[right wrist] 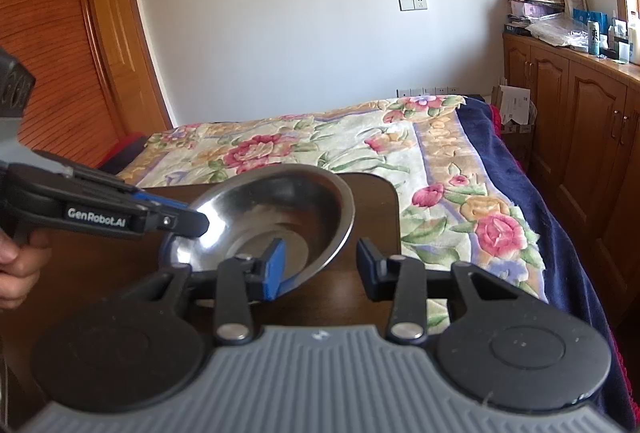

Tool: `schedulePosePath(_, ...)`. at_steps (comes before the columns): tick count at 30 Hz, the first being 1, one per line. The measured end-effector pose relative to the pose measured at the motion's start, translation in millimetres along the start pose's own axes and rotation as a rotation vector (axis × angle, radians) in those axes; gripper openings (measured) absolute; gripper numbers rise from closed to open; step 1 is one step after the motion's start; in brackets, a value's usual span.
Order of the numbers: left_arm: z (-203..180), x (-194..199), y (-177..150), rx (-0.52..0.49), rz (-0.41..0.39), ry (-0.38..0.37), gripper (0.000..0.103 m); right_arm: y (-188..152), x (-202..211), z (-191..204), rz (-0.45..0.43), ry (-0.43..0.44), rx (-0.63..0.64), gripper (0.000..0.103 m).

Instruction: Organize plates and bowls

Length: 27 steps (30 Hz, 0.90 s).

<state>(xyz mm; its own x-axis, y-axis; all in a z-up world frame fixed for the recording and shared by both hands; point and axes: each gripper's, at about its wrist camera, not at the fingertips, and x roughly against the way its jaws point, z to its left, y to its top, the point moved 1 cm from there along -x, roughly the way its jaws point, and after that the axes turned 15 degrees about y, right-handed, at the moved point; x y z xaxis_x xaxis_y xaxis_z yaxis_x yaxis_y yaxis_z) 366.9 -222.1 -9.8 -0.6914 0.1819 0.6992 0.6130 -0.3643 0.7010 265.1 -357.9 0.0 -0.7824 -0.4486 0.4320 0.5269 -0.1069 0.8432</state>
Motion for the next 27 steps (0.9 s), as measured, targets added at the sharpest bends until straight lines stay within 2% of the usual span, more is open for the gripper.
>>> schedulePosePath(9, 2, 7, -1, 0.007, 0.002, -0.002, 0.018, -2, 0, 5, 0.003, -0.014, -0.015, 0.024)
schedulePosePath(13, 6, 15, -2, 0.011, -0.008, -0.003, 0.018, 0, 2, 6, -0.009, -0.006, -0.022, 0.022)
schedulePosePath(18, 10, 29, -4, 0.025, -0.036, -0.004, 0.018, 3, 6, 10, -0.031, -0.001, -0.032, 0.016)
schedulePosePath(27, 20, 66, -3, 0.036, -0.105, -0.005, 0.018, 13, 22, 27, -0.086, 0.004, -0.022, 0.014)
